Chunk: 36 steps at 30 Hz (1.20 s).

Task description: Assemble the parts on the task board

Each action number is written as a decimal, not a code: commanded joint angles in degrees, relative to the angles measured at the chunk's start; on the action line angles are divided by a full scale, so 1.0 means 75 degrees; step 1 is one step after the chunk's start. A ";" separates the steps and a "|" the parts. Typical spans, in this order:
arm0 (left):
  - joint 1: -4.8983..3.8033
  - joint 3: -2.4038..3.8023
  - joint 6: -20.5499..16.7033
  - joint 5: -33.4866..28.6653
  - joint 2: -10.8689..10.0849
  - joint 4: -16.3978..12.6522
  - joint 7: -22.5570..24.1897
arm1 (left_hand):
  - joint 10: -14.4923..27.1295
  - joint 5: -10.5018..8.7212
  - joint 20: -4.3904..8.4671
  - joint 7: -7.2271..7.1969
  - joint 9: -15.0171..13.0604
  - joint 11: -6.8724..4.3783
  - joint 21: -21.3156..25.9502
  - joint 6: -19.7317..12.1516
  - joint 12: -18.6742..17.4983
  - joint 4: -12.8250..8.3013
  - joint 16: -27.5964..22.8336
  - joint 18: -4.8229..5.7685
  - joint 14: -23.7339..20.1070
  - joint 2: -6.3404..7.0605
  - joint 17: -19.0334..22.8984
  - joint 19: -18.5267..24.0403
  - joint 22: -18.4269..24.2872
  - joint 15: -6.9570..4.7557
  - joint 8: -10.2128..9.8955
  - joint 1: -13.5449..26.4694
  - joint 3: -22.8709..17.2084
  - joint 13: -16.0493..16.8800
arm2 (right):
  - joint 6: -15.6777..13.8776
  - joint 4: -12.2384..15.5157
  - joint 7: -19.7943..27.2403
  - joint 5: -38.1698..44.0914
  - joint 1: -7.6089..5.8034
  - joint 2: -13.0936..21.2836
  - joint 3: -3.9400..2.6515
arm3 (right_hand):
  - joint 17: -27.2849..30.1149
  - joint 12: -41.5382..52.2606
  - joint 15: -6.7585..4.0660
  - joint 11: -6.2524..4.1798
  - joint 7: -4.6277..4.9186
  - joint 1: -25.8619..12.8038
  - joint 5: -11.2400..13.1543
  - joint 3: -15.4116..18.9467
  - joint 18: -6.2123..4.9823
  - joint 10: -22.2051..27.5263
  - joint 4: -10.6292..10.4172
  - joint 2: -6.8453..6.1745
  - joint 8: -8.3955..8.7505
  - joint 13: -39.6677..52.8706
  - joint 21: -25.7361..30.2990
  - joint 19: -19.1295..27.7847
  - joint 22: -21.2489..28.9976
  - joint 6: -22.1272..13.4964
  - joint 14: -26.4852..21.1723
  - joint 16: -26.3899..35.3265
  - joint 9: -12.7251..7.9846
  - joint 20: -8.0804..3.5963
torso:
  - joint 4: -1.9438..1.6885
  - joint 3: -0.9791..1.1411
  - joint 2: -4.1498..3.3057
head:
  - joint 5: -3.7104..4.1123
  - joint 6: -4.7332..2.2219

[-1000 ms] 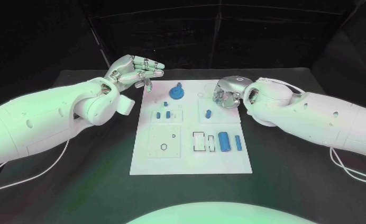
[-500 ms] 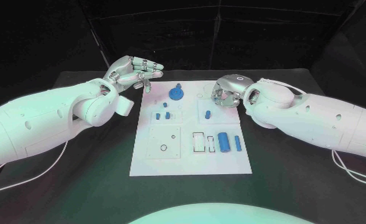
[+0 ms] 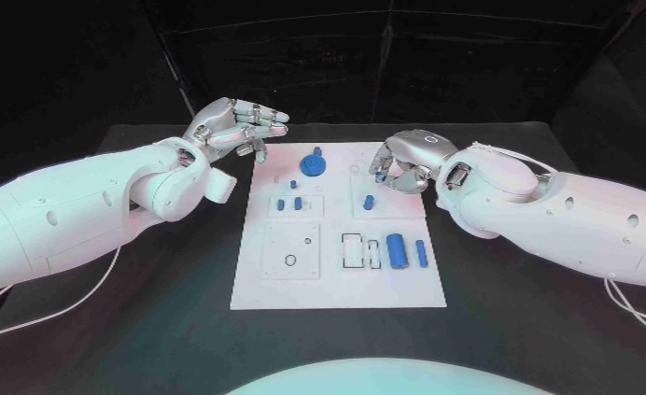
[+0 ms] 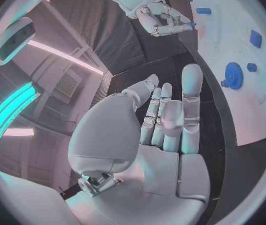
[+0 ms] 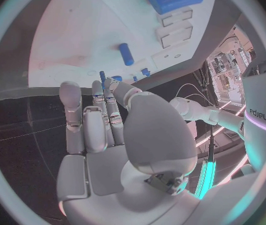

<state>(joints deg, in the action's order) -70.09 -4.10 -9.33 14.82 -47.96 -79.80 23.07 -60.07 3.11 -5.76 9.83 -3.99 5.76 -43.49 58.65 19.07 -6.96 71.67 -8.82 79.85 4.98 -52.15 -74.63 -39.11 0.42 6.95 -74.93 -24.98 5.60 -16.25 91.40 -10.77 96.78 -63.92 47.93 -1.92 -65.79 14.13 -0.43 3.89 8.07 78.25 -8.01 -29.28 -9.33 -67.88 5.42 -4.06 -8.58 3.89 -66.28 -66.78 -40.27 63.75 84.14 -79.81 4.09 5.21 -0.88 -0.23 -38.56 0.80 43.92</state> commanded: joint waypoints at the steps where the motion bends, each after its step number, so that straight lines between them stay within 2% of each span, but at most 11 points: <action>1: -0.0008 0.0004 0.0064 -0.0042 0.0010 0.0034 0.0099 | 0.0058 -0.0014 -0.0016 0.0007 0.0011 -0.0016 0.0037 -0.0030 0.0041 -0.0025 -0.0033 -0.0140 -0.0074 0.0003 0.0006 0.0050 0.0001 0.0004 0.0025 0.0045 0.0002 0.0010 | -0.0476 0.0399 0.0132 -0.0288 -0.0018 0.0037 -0.0010 | -0.0011 -0.0043 -0.0061 -0.0016 -0.0007 -0.0064 0.0026 -0.0034 0.0057 -0.0043 0.0016 0.0020 0.0025 -0.0010 -0.0033 -0.0064 -0.0013 0.0047 0.0249 -0.0043 0.0002 -0.0012 | -0.0001 0.0003 0.0002 | -0.0069 -0.0002; 7: -0.0008 0.0004 0.0075 -0.0042 0.0068 0.0116 0.0098 | 0.0058 -0.0014 -0.0016 0.0007 0.0011 -0.0016 0.0037 -0.0030 0.0041 -0.0025 -0.0033 -0.0140 -0.0074 0.0003 0.0006 0.0050 0.0001 0.0004 0.0025 0.0045 0.0002 0.0010 | -0.0640 0.0914 0.0339 -0.0578 -0.0020 -0.0055 -0.0012 | -0.0023 -0.0076 -0.0058 -0.0009 0.0001 -0.0057 0.0018 -0.0064 0.0057 -0.0032 0.0037 0.0012 0.0052 -0.0013 -0.0041 -0.0059 -0.0014 0.0032 0.0252 -0.0051 -0.0005 -0.0012 | -0.0035 -0.0002 -0.0001 | -0.0207 0.0003; 10: -0.0008 0.0004 0.0074 -0.0042 0.0099 0.0167 0.0095 | 0.0073 -0.0013 -0.0019 0.0014 0.0012 -0.0011 0.0048 -0.0040 0.0048 -0.0022 -0.0031 -0.0142 -0.0075 -0.0002 0.0006 0.0054 0.0011 0.0009 0.0026 0.0050 0.0004 0.0011 | -0.0683 0.1044 0.0487 -0.0781 -0.0019 -0.0191 -0.0012 | -0.0004 -0.0099 -0.0054 -0.0001 0.0010 -0.0054 0.0015 -0.0086 0.0055 -0.0023 0.0048 0.0013 0.0073 -0.0015 -0.0041 -0.0049 -0.0003 0.0018 0.0248 -0.0046 -0.0011 -0.0010 | -0.0032 0.0000 -0.0005 | -0.0376 0.0009; 12: -0.0008 0.0004 0.0076 -0.0042 0.0113 0.0190 0.0091 | 0.0073 -0.0013 -0.0019 0.0014 0.0012 -0.0011 0.0048 -0.0040 0.0048 -0.0022 -0.0031 -0.0142 -0.0075 -0.0002 0.0006 0.0054 0.0011 0.0009 0.0026 0.0050 0.0004 0.0011 | -0.0681 0.1078 0.0571 -0.0887 -0.0017 -0.0310 -0.0011 | -0.0002 -0.0101 -0.0053 0.0000 0.0011 -0.0054 0.0015 -0.0087 0.0054 -0.0022 0.0048 0.0013 0.0075 -0.0016 -0.0040 -0.0048 0.0000 0.0017 0.0248 -0.0045 -0.0011 -0.0010 | -0.0027 -0.0005 -0.0004 | -0.0445 0.0026; 15: -0.0009 0.0004 0.0078 -0.0042 0.0142 0.0218 0.0087 | 0.0073 -0.0013 -0.0019 0.0014 0.0012 -0.0011 0.0048 -0.0040 0.0048 -0.0022 -0.0031 -0.0142 -0.0075 -0.0002 0.0006 0.0054 0.0011 0.0009 0.0026 0.0050 0.0004 0.0011 | -0.0647 0.1068 0.0686 -0.1008 -0.0003 -0.0541 -0.0010 | 0.0021 -0.0113 -0.0050 0.0005 0.0017 -0.0054 0.0013 -0.0097 0.0050 -0.0016 0.0054 0.0011 0.0086 -0.0016 -0.0033 -0.0034 0.0022 0.0010 0.0243 -0.0036 -0.0014 -0.0008 | 0.0000 -0.0013 -0.0007 | -0.0626 0.0062; 17: -0.0009 0.0005 0.0078 -0.0042 0.0166 0.0235 0.0081 | 0.0073 -0.0013 -0.0019 0.0014 0.0012 -0.0011 0.0048 -0.0040 0.0048 -0.0022 -0.0031 -0.0142 -0.0075 -0.0002 0.0006 0.0054 0.0011 0.0009 0.0026 0.0050 0.0004 0.0011 | -0.0620 0.1051 0.0733 -0.1048 0.0064 -0.0657 -0.0009 | 0.0025 -0.0123 -0.0047 0.0009 0.0021 -0.0054 0.0011 -0.0105 0.0048 -0.0012 0.0058 0.0012 0.0095 -0.0017 -0.0029 -0.0026 0.0035 0.0004 0.0242 -0.0036 -0.0015 -0.0007 | -0.0001 -0.0012 -0.0004 | -0.0761 0.0110; 20: -0.0011 0.0005 0.0083 -0.0043 0.0209 0.0257 0.0064 | 0.0081 -0.0013 -0.0022 0.0017 0.0011 -0.0007 0.0042 -0.0045 0.0055 -0.0017 -0.0031 -0.0140 -0.0076 -0.0009 0.0008 0.0052 0.0004 0.0012 0.0028 0.0056 0.0006 0.0013 | -0.0551 0.0943 0.0811 -0.1063 0.0261 -0.0888 -0.0007 | 0.0028 -0.0130 -0.0045 0.0011 0.0025 -0.0055 0.0011 -0.0110 0.0049 -0.0008 0.0060 0.0012 0.0101 -0.0017 -0.0032 -0.0026 0.0032 -0.0001 0.0242 -0.0035 -0.0017 -0.0006 | -0.0005 -0.0028 0.0002 | -0.0876 0.0135; 22: -0.0012 0.0005 0.0084 -0.0043 0.0228 0.0266 0.0059 | 0.0081 -0.0013 -0.0022 0.0017 0.0011 -0.0007 0.0042 -0.0045 0.0055 -0.0017 -0.0031 -0.0140 -0.0076 -0.0009 0.0008 0.0052 0.0004 0.0012 0.0028 0.0056 0.0006 0.0013 | -0.0509 0.0839 0.0856 -0.0967 0.0385 -0.1025 -0.0006 | 0.0032 -0.0135 -0.0044 0.0014 0.0027 -0.0056 0.0011 -0.0113 0.0048 -0.0006 0.0063 0.0010 0.0107 -0.0017 -0.0029 -0.0021 0.0039 -0.0006 0.0241 -0.0034 -0.0018 -0.0005 | 0.0007 -0.0021 0.0001 | -0.0972 0.0144; 26: -0.0015 0.0006 0.0071 -0.0044 0.0273 0.0280 0.0035 | 0.0091 -0.0014 -0.0025 0.0020 0.0011 -0.0004 0.0050 -0.0052 0.0064 -0.0011 -0.0029 -0.0141 -0.0077 -0.0013 0.0009 0.0054 0.0010 0.0015 0.0031 0.0065 0.0011 0.0015 | -0.0397 0.0612 0.0949 -0.0700 0.0664 -0.1311 -0.0005 | 0.0039 -0.0148 -0.0039 0.0020 0.0034 -0.0064 0.0013 -0.0116 0.0048 0.0001 0.0066 0.0003 0.0119 -0.0017 -0.0031 -0.0016 0.0042 -0.0015 0.0239 -0.0032 -0.0021 -0.0002 | 0.0006 -0.0013 -0.0017 | -0.1051 0.0166; 28: -0.0016 0.0006 0.0044 -0.0044 0.0292 0.0287 0.0010 | 0.0091 -0.0014 -0.0025 0.0020 0.0011 -0.0004 0.0050 -0.0052 0.0064 -0.0011 -0.0029 -0.0141 -0.0077 -0.0013 0.0009 0.0054 0.0010 0.0015 0.0031 0.0065 0.0011 0.0015 | -0.0356 0.0519 0.0975 -0.0610 0.0734 -0.1420 -0.0004 | 0.0035 -0.0148 -0.0039 0.0020 0.0034 -0.0064 0.0013 -0.0116 0.0048 0.0001 0.0066 0.0003 0.0120 -0.0017 -0.0032 -0.0017 0.0039 -0.0015 0.0240 -0.0034 -0.0021 -0.0002 | 0.0009 -0.0006 -0.0017 | -0.1085 0.0184; 36: -0.0019 0.0006 0.0014 -0.0044 0.0370 0.0314 -0.0046 | 0.0101 -0.0014 -0.0029 0.0024 0.0010 0.0000 0.0057 -0.0056 0.0077 -0.0003 -0.0024 -0.0142 -0.0077 -0.0013 0.0006 0.0056 0.0016 0.0018 0.0037 0.0080 0.0021 0.0019 | -0.0232 0.0184 0.0957 -0.0351 0.0884 -0.1732 -0.0001 | 0.0032 -0.0153 -0.0037 0.0022 0.0037 -0.0067 0.0013 -0.0116 0.0046 0.0004 0.0066 0.0002 0.0124 -0.0017 -0.0029 -0.0011 0.0048 -0.0018 0.0240 -0.0035 -0.0022 -0.0001 | -0.0003 -0.0017 -0.0005 | -0.1194 0.0286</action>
<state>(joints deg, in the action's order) -70.14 -4.09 -9.36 14.78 -45.23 -77.45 22.76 -59.67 3.11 -5.94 10.03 -3.99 5.73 -43.27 58.44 19.32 -6.96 71.67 -8.81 79.65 4.98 -52.16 -74.44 -39.04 0.63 6.94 -74.93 -24.98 5.70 -18.91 92.98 -4.40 92.31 -57.21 35.01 -1.89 -65.50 13.20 -0.63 3.91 8.04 78.25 -7.98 -29.79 -9.34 -67.87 5.96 -4.06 -7.93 3.80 -66.28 -66.77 -40.00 63.70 83.94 -79.81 3.95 5.21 -0.84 -0.34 -38.61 -7.94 45.86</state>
